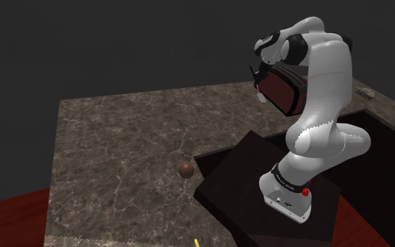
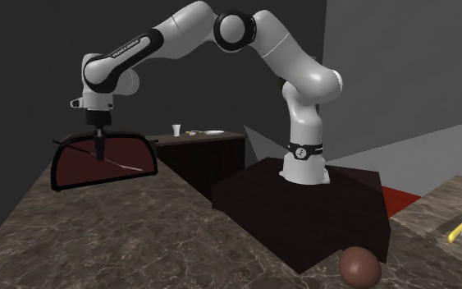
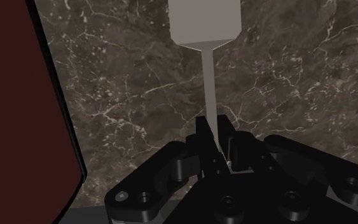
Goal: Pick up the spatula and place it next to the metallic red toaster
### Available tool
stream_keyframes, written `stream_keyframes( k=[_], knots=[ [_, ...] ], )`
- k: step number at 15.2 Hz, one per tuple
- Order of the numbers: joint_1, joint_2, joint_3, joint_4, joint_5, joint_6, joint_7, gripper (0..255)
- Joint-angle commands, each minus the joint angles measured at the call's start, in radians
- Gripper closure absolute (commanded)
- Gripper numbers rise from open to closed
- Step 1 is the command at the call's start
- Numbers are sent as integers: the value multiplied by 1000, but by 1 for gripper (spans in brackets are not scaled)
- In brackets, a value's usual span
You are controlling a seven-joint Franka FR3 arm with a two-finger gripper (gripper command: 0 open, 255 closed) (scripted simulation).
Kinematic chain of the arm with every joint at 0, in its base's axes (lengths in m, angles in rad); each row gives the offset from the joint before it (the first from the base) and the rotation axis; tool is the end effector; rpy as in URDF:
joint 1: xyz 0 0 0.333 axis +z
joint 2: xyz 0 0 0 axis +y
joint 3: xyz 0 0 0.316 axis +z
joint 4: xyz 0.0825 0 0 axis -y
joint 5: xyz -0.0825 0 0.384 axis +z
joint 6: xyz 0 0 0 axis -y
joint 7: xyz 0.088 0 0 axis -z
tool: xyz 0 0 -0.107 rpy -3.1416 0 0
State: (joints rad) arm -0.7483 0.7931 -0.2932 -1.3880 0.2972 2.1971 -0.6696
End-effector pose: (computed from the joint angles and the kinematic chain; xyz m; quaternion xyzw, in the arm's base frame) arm 0.4199 -0.6063 0.2548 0.9740 -0.2239 0.0323 0.0071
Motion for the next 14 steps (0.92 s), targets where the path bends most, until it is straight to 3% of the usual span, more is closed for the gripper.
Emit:
stream_keyframes(
  k=[1, 14],
  knots=[
    [0, 10, 4, -15, 5, 25, -4, 255],
    [-17, 124, 30, 2, 31, 122, -21, 255]
  ],
)
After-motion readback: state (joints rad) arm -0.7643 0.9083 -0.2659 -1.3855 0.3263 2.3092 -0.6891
